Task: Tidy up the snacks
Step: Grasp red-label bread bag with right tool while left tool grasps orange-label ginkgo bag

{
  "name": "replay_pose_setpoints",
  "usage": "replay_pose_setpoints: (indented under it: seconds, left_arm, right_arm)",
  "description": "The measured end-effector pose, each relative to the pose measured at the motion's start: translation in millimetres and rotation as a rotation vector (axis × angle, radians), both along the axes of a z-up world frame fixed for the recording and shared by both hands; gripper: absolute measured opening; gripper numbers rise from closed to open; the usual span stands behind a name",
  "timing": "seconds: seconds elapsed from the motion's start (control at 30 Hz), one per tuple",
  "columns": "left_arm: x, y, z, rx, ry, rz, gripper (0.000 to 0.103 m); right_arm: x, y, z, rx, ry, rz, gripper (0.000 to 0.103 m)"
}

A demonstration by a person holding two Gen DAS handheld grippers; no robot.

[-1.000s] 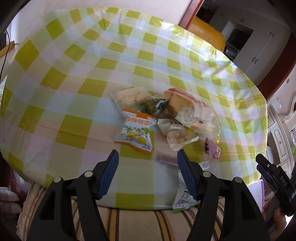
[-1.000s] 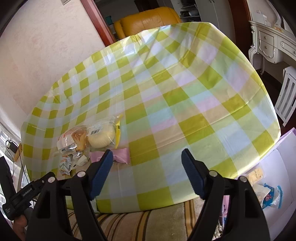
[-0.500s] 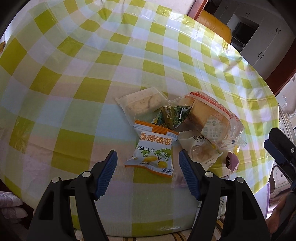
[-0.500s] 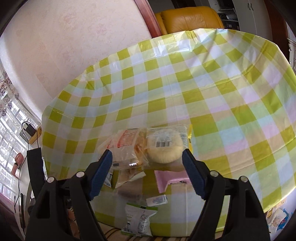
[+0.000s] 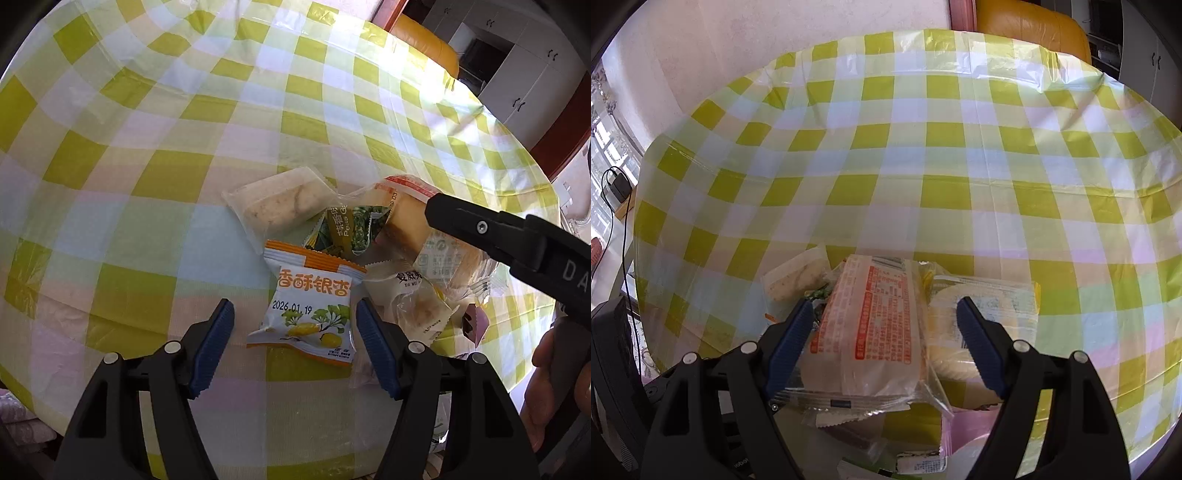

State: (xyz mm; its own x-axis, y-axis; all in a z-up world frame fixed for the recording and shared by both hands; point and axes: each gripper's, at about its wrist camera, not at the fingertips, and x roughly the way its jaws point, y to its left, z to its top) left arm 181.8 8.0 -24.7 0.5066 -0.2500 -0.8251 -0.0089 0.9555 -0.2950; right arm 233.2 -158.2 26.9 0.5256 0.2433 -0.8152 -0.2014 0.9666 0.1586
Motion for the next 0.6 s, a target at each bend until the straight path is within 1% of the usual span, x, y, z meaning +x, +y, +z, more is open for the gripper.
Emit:
replay_pose_setpoints:
  seconds: [0.07, 0.1, 0.13, 0.2, 0.23, 0.3, 0.37, 0.43, 0.6]
  left_arm:
    - [0, -2, -1, 0.003, 0.0, -0.006, 0.065]
    - [0, -3, -1, 0.006, -0.001, -0.009, 0.062]
    - [0, -3, -1, 0.009, -0.001, -0.013, 0.06]
    - [1, -4, -1, 0.014, -0.001, -0.016, 0.053]
    - [1, -4, -1, 0.014, -0.002, -0.017, 0.053]
    - [1, -5, -1, 0.016, -0.003, -0.018, 0.051]
    - [0, -6, -1, 0.019, -0.005, -0.023, 0.05]
    - [-1, -5, -1, 0.013, -0.01, -0.02, 0.05]
    - [-5, 1, 2, -0.009, -0.032, 0.002, 0.049]
  right_arm:
    - [-1, 3, -2, -0.026, -0.005, 0.004, 0.079]
    - [-2, 5, -4, -0.043, -0.006, 0.013, 0.076]
    - [-2, 7, -7, -0.052, 0.002, 0.025, 0.065]
    - [-3, 10, -12, -0.056, 0.01, 0.039, 0.061]
    - [-3, 12, -13, -0.057, 0.014, 0.044, 0.058]
    - [-4, 13, -14, -0.06, 0.014, 0.048, 0.056]
    - [-5, 12, -15, -0.061, 0.008, 0.048, 0.051]
    - [-7, 11, -15, -0.046, 0.004, 0.047, 0.048]
    - [-14, 8, -9, -0.038, -0.02, 0.043, 0.046]
